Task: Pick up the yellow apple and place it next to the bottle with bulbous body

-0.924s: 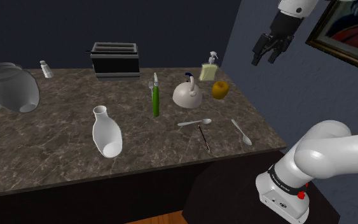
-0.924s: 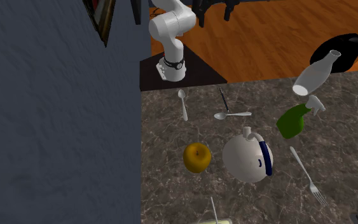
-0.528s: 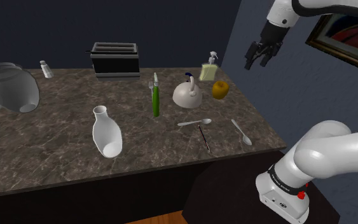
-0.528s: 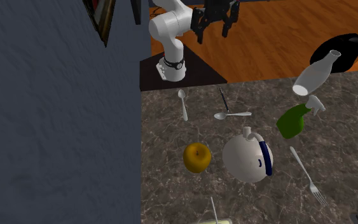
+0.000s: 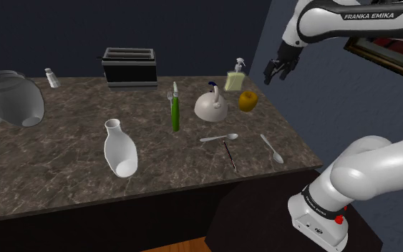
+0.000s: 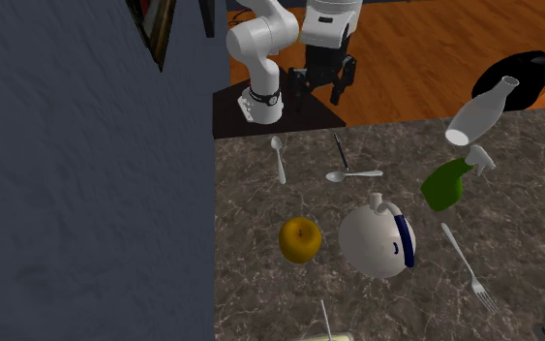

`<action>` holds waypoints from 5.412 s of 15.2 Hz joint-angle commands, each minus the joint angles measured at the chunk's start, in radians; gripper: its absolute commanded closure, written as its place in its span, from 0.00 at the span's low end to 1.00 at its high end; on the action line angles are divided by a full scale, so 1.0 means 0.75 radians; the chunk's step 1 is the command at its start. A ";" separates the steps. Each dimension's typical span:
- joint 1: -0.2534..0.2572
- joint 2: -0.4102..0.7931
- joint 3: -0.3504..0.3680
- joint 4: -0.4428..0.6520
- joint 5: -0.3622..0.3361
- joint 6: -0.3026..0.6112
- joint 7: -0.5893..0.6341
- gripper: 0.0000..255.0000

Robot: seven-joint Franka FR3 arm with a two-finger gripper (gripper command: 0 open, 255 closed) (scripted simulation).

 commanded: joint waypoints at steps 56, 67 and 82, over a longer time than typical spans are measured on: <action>-0.055 0.866 -0.195 0.381 0.028 0.589 -0.337 1.00; -0.048 0.789 -0.192 0.495 0.015 0.400 -0.344 1.00; -0.042 0.739 -0.186 0.709 0.016 0.139 -0.365 1.00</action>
